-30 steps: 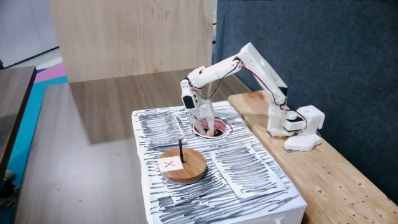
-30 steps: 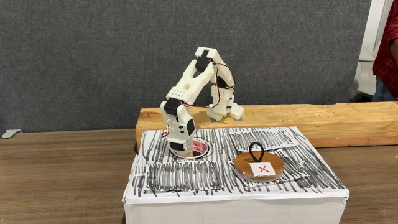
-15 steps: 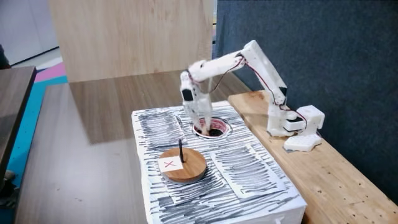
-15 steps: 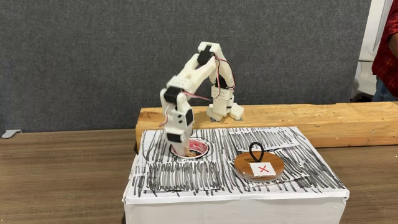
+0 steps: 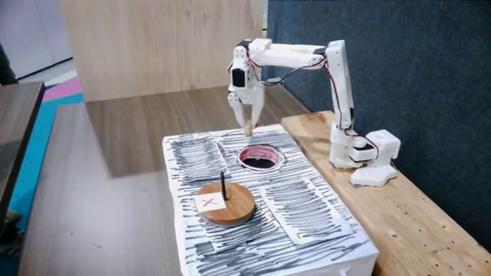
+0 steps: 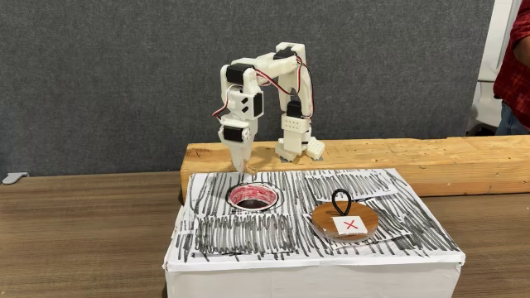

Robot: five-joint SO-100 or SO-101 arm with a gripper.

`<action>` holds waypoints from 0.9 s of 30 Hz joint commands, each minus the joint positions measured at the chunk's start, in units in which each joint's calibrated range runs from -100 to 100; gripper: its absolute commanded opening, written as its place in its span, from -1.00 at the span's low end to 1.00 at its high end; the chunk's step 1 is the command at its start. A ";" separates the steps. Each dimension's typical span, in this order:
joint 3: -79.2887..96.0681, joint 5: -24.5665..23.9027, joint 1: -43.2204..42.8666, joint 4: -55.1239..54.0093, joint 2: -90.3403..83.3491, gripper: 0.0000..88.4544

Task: Pick the brown debris from the hole.

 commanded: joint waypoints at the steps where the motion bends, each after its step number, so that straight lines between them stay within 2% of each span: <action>1: -0.41 0.40 -4.37 3.00 -3.11 -0.97; 9: -0.41 -0.22 -23.38 5.85 -6.46 -0.97; 13: -0.32 -0.38 -28.49 5.94 -7.47 -0.97; 23: -0.41 -0.38 -29.96 5.94 -7.47 -0.95; 27: -0.86 -0.43 -30.10 5.94 -7.55 -0.83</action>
